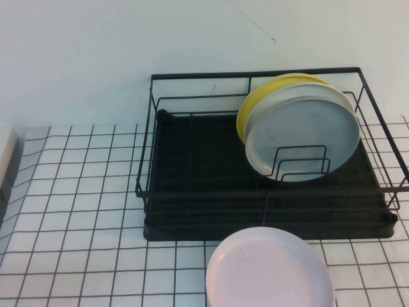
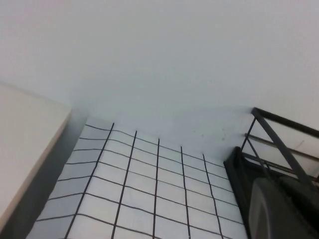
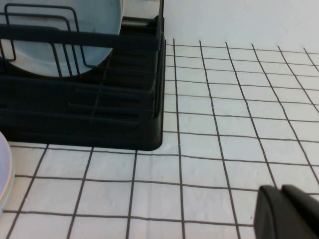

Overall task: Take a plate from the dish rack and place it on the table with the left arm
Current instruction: Grasp the plate from the shelf

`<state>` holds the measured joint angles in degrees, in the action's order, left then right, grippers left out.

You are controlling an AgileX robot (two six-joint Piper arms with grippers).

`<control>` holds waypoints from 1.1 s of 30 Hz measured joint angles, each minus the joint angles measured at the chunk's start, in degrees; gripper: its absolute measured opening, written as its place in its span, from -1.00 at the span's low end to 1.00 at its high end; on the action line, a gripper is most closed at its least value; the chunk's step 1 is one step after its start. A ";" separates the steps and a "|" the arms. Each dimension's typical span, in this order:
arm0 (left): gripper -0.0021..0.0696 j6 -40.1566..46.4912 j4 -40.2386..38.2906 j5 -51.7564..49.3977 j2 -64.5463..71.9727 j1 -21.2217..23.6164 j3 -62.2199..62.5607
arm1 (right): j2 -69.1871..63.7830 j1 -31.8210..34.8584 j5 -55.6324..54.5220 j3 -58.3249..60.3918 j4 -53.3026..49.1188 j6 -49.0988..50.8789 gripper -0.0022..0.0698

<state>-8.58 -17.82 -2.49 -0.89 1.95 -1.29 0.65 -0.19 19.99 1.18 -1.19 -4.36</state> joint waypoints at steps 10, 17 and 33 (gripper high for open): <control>-0.95 4.91 3.40 -10.10 5.13 0.00 11.73 | 0.00 0.00 0.00 0.00 0.11 0.00 -0.95; -0.95 23.52 -0.46 -20.78 23.02 0.00 29.99 | 0.00 0.00 0.00 0.00 0.11 0.00 -0.95; -0.95 77.92 -45.61 -40.35 69.83 -1.21 68.86 | 0.00 0.00 0.00 0.00 0.11 0.00 -0.95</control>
<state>69.34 -63.43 -42.84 68.94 0.74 67.57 0.65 -0.19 19.99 1.18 -1.08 -4.36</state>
